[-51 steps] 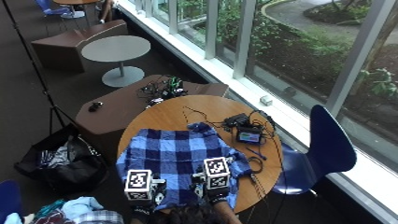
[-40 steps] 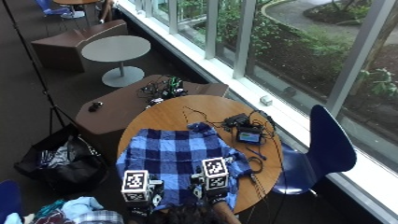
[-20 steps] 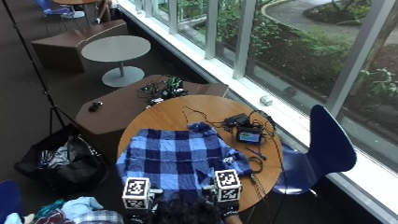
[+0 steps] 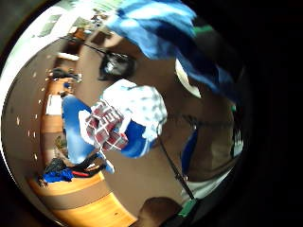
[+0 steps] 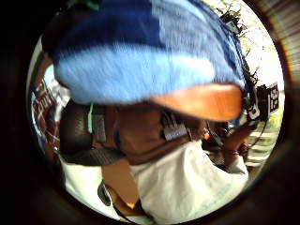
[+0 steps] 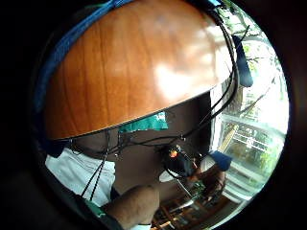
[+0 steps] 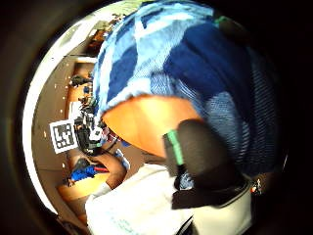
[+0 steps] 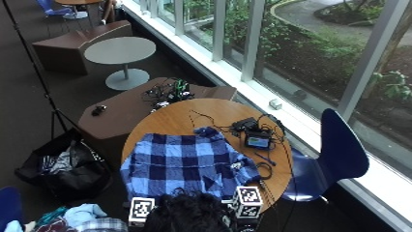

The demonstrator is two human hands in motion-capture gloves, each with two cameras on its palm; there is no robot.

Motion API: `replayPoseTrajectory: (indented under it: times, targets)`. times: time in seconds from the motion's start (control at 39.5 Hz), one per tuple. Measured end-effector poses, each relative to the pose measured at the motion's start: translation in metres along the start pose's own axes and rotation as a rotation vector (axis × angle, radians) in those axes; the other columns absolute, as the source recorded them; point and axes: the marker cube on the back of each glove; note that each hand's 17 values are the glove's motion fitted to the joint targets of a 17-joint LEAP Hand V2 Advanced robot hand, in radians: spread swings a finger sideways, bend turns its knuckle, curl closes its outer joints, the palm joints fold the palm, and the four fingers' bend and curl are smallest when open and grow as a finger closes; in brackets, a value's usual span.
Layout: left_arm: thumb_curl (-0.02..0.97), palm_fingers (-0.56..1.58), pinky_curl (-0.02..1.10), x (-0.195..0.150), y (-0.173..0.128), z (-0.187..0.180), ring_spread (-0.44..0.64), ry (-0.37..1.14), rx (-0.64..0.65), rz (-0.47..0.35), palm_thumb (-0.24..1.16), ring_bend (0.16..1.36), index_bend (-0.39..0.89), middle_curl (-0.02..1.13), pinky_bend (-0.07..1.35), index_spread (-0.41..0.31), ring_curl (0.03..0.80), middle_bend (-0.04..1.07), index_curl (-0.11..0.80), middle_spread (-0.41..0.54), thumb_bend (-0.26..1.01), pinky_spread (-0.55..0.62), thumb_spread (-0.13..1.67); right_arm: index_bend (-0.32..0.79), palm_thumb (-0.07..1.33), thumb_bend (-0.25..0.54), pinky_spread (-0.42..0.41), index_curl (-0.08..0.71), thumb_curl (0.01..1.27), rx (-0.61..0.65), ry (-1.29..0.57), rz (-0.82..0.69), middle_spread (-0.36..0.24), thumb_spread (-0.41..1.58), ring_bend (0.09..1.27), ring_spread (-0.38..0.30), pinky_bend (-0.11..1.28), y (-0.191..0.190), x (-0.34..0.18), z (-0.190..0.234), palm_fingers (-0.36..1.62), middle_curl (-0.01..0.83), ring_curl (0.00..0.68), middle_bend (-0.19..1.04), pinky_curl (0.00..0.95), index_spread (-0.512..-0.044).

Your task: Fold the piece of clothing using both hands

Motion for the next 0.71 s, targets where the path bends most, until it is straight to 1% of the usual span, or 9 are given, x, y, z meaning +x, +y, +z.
replayPoseTrajectory:
  times: [0.05,0.13,0.2,0.23,0.28,0.35,0.53,0.61,0.71]
  targets:
    - [0.313,0.43,0.27,-0.01,0.001,-0.007,0.08,-0.046,0.026,-0.007,0.43,0.58,0.2,0.35,0.5,-0.141,0.281,0.2,0.278,-0.055,0.1,0.26,1.22,0.26,0.44,0.03,0.212,0.292,0.31,0.062,0.021,-0.001,-0.038,1.19,0.32,0.036,0.34,-0.003,0.001,-0.003,0.3,0.292,0.213,0.2,0.284,-0.364]
    - [0.345,0.74,0.25,-0.023,0.02,-0.023,-0.08,-0.093,-0.071,-0.015,0.54,0.6,0.23,0.36,0.45,-0.185,0.277,0.26,0.31,-0.146,0.13,0.15,1.19,0.35,0.6,0.116,0.166,0.322,0.34,0.145,0.074,-0.017,-0.077,1.24,0.34,-0.023,0.29,-0.008,0.003,-0.007,0.55,0.302,0.218,0.21,0.269,-0.359]
    - [0.363,0.86,0.25,-0.029,0.041,-0.041,-0.17,-0.087,-0.202,-0.025,0.59,0.59,0.24,0.37,0.4,-0.215,0.28,0.27,0.329,-0.193,0.13,0.07,1.15,0.36,0.7,0.161,0.128,0.339,0.37,0.203,0.129,-0.058,-0.104,1.26,0.36,-0.073,0.26,-0.008,0.003,-0.015,0.67,0.314,0.236,0.2,0.267,-0.347]
    - [0.369,0.99,0.25,-0.026,0.048,-0.048,-0.21,-0.049,-0.26,-0.03,0.61,0.61,0.26,0.39,0.38,-0.232,0.296,0.3,0.342,-0.22,0.12,0.02,1.12,0.37,0.76,0.19,0.095,0.349,0.39,0.208,0.142,-0.073,-0.119,1.26,0.4,-0.099,0.25,-0.006,0.002,-0.019,0.81,0.325,0.252,0.23,0.27,-0.338]
    - [0.376,1.03,0.26,-0.014,0.061,-0.06,-0.25,0.084,-0.389,-0.038,0.64,0.6,0.25,0.39,0.36,-0.25,0.302,0.3,0.352,-0.242,0.12,-0.02,1.1,0.34,0.8,0.198,0.065,0.353,0.4,0.184,0.155,-0.107,-0.135,1.24,0.42,-0.129,0.24,0.001,0.001,-0.028,0.87,0.331,0.264,0.23,0.267,-0.332]
    - [0.388,1.15,0.27,-0.002,0.064,-0.075,-0.31,0.241,-0.492,-0.016,0.69,0.62,0.24,0.42,0.3,-0.278,0.325,0.35,0.366,-0.285,0.12,-0.09,1.07,0.22,0.87,0.213,-0.016,0.339,0.42,0.085,0.152,-0.183,-0.166,1.2,0.49,-0.195,0.26,0.015,-0.003,-0.045,1.07,0.353,0.292,0.26,0.279,-0.321]
    - [0.402,1.22,0.28,-0.021,0.035,-0.099,-0.37,0.317,-0.595,0.167,0.76,0.63,0.23,0.46,0.21,-0.314,0.36,0.39,0.4,-0.331,0.1,-0.16,1.05,0.14,0.96,0.215,-0.13,0.357,0.45,-0.102,0.085,-0.364,-0.206,1.16,0.58,-0.255,0.31,0.012,-0.002,-0.106,1.2,0.387,0.371,0.27,0.334,-0.31]
    - [0.404,1.24,0.28,-0.03,0.001,-0.097,-0.39,0.311,-0.636,0.237,0.78,0.65,0.22,0.47,0.17,-0.323,0.373,0.41,0.409,-0.347,0.09,-0.17,1.06,0.09,0.99,0.219,-0.17,0.338,0.45,-0.128,0.013,-0.372,-0.217,1.17,0.62,-0.266,0.34,-0.019,-0.005,-0.146,1.22,0.402,0.393,0.29,0.35,-0.304]
    - [0.405,1.25,0.29,-0.039,-0.06,-0.093,-0.41,0.249,-0.678,0.236,0.79,0.68,0.21,0.47,0.17,-0.327,0.388,0.41,0.42,-0.358,0.07,-0.19,1.07,0.07,1.0,0.205,-0.225,0.314,0.45,-0.133,-0.075,-0.365,-0.232,1.17,0.67,-0.269,0.4,-0.09,-0.011,-0.179,1.23,0.412,0.414,0.29,0.368,-0.305]
